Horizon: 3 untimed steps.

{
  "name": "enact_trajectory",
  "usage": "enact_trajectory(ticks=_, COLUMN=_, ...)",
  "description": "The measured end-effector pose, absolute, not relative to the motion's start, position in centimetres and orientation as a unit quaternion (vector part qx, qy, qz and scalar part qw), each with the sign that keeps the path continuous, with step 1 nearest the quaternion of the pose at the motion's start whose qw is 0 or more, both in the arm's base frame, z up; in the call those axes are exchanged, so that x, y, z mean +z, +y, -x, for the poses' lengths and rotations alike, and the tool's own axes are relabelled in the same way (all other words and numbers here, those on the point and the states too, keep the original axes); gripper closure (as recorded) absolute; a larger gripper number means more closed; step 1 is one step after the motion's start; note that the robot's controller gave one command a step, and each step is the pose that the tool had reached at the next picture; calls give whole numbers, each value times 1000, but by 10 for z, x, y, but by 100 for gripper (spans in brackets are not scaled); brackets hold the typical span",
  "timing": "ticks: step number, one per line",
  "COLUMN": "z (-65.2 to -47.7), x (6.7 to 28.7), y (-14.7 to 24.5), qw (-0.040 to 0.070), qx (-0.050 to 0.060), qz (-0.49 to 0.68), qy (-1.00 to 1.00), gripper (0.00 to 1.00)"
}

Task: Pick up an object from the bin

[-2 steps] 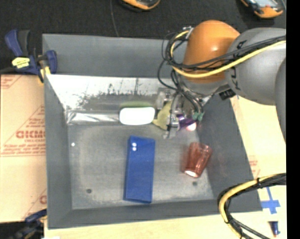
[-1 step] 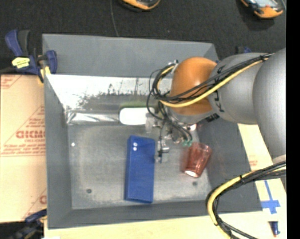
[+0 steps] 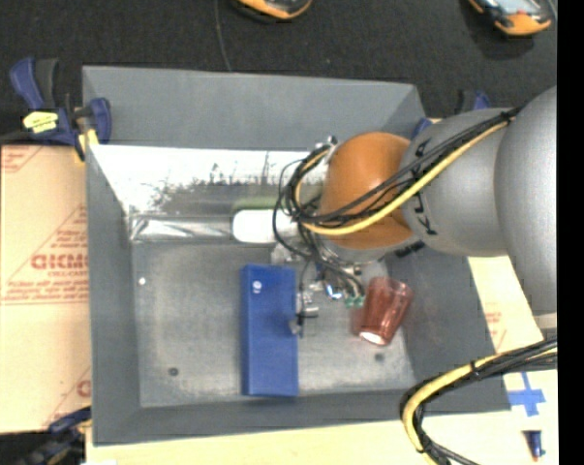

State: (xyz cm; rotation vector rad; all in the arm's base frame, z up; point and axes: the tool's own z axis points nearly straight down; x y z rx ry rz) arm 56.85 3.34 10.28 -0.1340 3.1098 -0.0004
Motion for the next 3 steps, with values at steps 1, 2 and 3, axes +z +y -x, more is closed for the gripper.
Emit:
enact_trajectory(ticks=1, z=-520, x=113, y=69, qw=46, qx=-2, qz=140, qy=989, gripper=0)
enact_trajectory(ticks=2, z=-522, x=109, y=61, qw=45, qx=0, qz=129, qy=991, gripper=0)
enact_trajectory(ticks=3, z=-529, x=80, y=95, qw=67, qx=-15, qz=380, qy=922, gripper=100)
